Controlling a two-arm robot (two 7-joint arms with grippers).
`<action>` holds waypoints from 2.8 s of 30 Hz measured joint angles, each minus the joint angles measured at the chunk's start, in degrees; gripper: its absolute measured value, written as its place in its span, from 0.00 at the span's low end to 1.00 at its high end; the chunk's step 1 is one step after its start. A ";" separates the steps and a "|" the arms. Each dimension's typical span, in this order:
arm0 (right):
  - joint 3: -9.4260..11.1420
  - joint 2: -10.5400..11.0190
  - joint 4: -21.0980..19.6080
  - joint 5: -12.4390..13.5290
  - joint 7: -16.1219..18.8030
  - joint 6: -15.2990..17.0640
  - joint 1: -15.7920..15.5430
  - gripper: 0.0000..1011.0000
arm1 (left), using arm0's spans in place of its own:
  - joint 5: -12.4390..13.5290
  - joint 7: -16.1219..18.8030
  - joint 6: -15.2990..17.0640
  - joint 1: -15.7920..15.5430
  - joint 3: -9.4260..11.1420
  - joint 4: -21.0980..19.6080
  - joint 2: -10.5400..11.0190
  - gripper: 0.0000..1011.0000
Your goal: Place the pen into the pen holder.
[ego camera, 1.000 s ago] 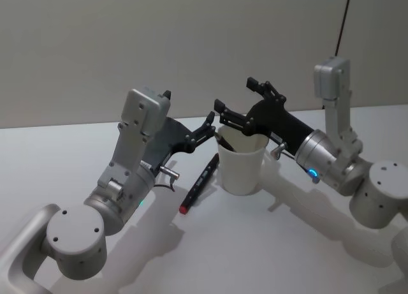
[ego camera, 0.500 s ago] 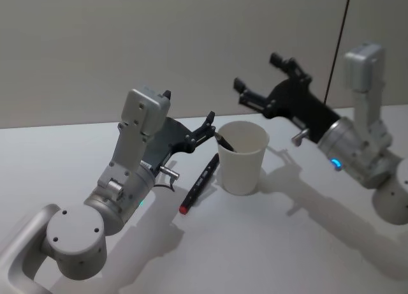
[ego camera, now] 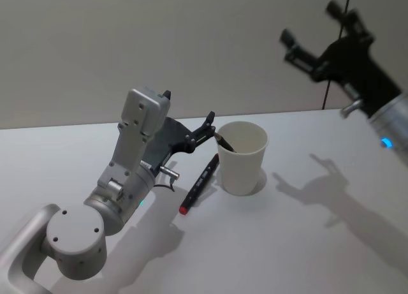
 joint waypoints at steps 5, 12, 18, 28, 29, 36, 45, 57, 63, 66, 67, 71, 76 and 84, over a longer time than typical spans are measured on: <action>1.99 2.53 -4.39 0.64 -2.39 -1.95 -1.44 0.99 | 0.00 0.00 0.00 0.00 0.00 0.00 0.00 0.99; 4.12 4.98 -8.49 1.43 -4.85 -3.80 -2.78 0.99 | 0.00 0.00 0.00 0.00 0.00 0.00 0.00 0.99; 4.61 5.36 -9.22 1.75 -5.00 -4.01 -3.13 0.99 | 0.00 0.00 0.00 0.00 0.00 0.00 0.00 0.99; 4.50 4.72 -7.74 3.12 -3.47 -1.37 -2.93 0.99 | 0.00 0.00 0.00 0.00 0.00 0.00 0.00 0.99; 4.47 4.65 -7.58 3.19 -3.34 -1.08 -2.89 0.99 | 0.00 0.00 0.00 0.00 0.00 0.00 0.00 0.99; 4.07 4.03 -6.06 4.40 -2.25 2.26 -2.71 0.99 | 0.00 0.00 0.00 0.00 0.00 0.00 0.00 0.99; 3.46 3.33 -4.00 6.13 -1.29 8.06 -2.74 0.99 | 0.00 0.00 0.00 0.00 0.00 0.00 0.00 0.99; 2.73 2.56 -1.34 8.01 -0.64 15.66 -2.73 0.99 | 0.00 0.00 0.00 0.00 0.00 0.00 0.00 0.99; 2.40 2.15 0.04 8.96 -0.48 19.80 -2.54 0.99 | 0.00 0.00 0.00 0.00 0.00 0.00 0.00 0.99; 2.32 2.06 0.40 9.49 -0.52 21.82 -2.49 0.99 | 0.00 0.00 0.00 0.00 0.00 0.00 0.00 0.99; 2.32 2.05 0.46 9.73 -0.63 22.57 -2.48 0.99 | 0.00 0.00 0.00 0.00 0.00 0.00 0.00 0.99; 2.34 2.07 0.47 10.13 -1.18 23.51 -2.51 0.99 | 0.00 0.00 0.00 0.00 0.00 0.00 0.00 0.99; 2.67 2.17 0.13 10.80 -3.15 23.45 -2.97 0.99 | 0.00 0.00 0.00 0.00 0.00 0.00 0.00 0.99; 3.29 2.36 -0.75 12.05 -6.44 22.03 -3.73 0.99 | 0.00 0.00 0.00 0.00 0.00 0.00 0.00 0.99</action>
